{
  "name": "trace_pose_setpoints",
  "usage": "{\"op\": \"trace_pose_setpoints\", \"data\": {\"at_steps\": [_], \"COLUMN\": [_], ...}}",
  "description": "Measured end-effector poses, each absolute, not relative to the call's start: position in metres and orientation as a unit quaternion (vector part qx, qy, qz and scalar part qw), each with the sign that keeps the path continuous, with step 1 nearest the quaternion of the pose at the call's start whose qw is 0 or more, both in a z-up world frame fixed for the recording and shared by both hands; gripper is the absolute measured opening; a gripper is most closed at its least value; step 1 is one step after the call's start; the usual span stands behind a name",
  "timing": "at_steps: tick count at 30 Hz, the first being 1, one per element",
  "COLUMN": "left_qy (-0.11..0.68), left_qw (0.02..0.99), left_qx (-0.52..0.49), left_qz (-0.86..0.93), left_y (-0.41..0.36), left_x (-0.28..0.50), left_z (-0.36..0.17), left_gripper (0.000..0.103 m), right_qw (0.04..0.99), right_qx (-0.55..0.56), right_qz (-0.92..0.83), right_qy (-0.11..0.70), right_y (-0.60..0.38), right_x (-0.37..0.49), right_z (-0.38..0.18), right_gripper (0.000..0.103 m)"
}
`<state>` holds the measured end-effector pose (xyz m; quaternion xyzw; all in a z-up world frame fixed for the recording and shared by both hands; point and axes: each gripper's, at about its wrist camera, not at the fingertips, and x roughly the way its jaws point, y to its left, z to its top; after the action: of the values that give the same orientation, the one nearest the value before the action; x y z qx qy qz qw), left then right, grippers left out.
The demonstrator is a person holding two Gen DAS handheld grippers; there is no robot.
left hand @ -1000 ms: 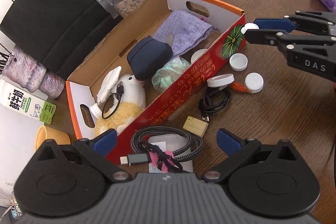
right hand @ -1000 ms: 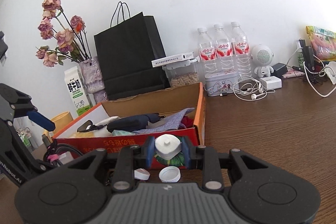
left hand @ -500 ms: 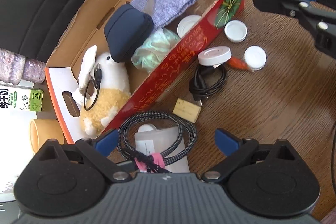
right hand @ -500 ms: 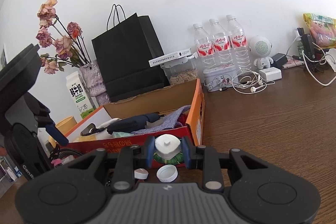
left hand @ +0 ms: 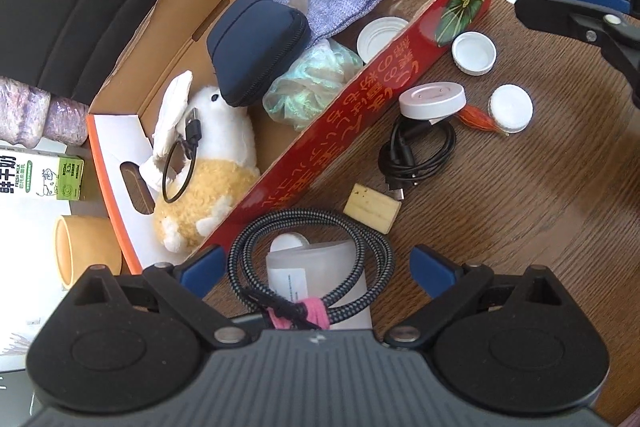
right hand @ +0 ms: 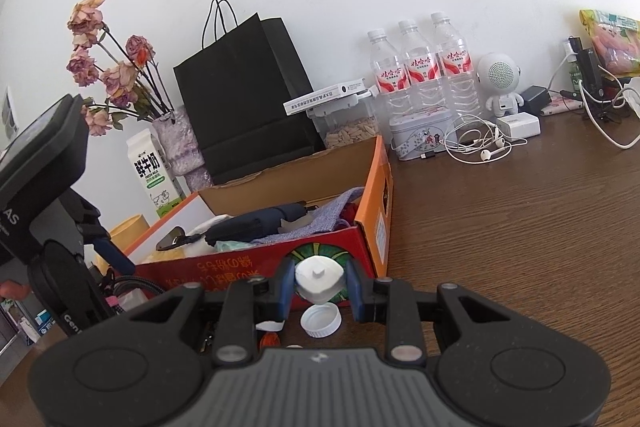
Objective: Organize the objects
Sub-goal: 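Grasp the braided black cable with pink tie with the left tool while the right tool holds its cap, then carry the braided cable and white cap into the red box and open both tools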
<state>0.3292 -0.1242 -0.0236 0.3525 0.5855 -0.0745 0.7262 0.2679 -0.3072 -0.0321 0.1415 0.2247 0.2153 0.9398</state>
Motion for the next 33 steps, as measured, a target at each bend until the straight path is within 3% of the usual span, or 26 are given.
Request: {"op": "trace_pose_setpoints", "data": {"at_steps": [13, 15, 18, 33], "left_qy": [0.604, 0.606, 0.608, 0.517], "left_qw": [0.706, 0.706, 0.706, 0.789], "left_qx": [0.365, 0.362, 0.358, 0.331], "left_qz": [-0.061, -0.058, -0.054, -0.025], "left_y": [-0.127, -0.127, -0.124, -0.116], "left_x": [0.334, 0.334, 0.333, 0.292], "left_z": [-0.035, -0.037, -0.038, -0.018], "left_gripper": [0.101, 0.099, 0.087, 0.083], "right_qw": [0.94, 0.94, 0.94, 0.941], "right_qx": [0.138, 0.139, 0.138, 0.135], "right_qz": [0.217, 0.218, 0.217, 0.217], "right_qy": [0.224, 0.225, 0.225, 0.222], "right_y": [-0.307, -0.308, -0.307, -0.308], "right_x": [0.267, 0.268, 0.267, 0.266], "right_z": [-0.032, -0.032, -0.032, -0.031], "right_gripper": [0.027, 0.026, 0.027, 0.027]}}
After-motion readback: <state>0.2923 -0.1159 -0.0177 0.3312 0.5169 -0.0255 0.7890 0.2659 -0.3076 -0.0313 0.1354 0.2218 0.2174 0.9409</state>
